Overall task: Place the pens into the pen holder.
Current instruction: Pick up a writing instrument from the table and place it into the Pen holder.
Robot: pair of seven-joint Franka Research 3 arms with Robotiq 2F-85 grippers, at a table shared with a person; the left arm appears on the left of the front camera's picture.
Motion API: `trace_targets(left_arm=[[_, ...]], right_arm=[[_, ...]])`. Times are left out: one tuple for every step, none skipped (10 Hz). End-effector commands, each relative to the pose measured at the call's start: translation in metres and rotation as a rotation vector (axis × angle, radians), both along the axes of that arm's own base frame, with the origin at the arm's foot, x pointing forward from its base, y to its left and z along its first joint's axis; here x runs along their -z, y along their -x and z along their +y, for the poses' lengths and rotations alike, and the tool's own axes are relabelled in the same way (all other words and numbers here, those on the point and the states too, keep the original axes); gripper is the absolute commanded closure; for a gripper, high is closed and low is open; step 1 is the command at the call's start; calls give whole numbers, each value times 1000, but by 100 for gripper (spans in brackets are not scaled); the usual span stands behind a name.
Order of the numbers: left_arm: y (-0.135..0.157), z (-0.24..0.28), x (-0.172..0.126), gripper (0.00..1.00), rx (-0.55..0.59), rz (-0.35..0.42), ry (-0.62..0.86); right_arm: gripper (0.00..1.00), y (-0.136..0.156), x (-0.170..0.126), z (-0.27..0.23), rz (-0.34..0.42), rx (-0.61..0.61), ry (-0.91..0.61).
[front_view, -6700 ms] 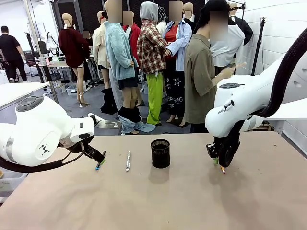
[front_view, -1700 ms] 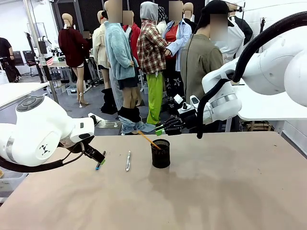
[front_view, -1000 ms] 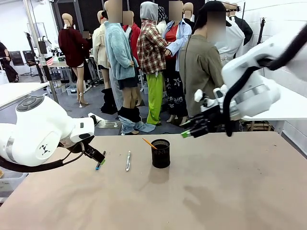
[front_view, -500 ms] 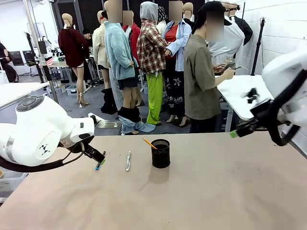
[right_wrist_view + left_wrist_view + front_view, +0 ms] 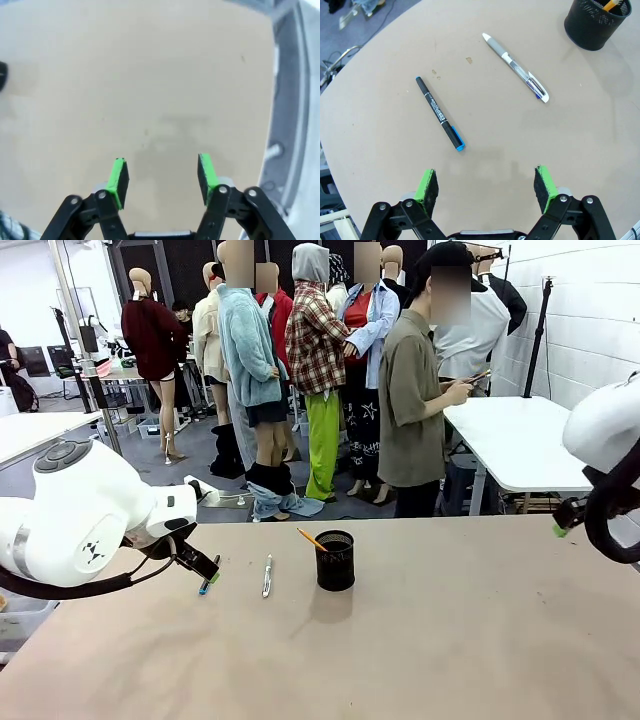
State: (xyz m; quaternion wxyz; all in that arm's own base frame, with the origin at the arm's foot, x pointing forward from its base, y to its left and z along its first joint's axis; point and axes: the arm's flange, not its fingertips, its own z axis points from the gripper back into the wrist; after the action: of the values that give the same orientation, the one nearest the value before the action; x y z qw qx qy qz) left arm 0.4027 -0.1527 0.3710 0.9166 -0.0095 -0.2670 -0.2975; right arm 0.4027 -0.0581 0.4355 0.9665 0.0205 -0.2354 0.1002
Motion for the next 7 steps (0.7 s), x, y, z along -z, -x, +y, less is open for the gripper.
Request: trace_targets(left_arm=[[0,2,0,0,-3,0,3],[0,2,0,0,-3,0,3],[0,2,0,0,-3,0,3],[0,0,0,0,0,0,0],[-10,-1,7,0,-72,7,-50],[-21,-4,10,0,-96,45,-56],[-37,-7,13,0,-163,75,-68]], right_arm=[[31,22,-32,19,67,107,-71],[31,17,-34,18,79,157,-87],[31,15,-35,18,88,147,-96],[31,9,-33,22,110,139,-99],[31,20,-30,10,85,144,-64],[31,20,-30,10,85,144,-64],[31,20,-30,10,85,144,-64]])
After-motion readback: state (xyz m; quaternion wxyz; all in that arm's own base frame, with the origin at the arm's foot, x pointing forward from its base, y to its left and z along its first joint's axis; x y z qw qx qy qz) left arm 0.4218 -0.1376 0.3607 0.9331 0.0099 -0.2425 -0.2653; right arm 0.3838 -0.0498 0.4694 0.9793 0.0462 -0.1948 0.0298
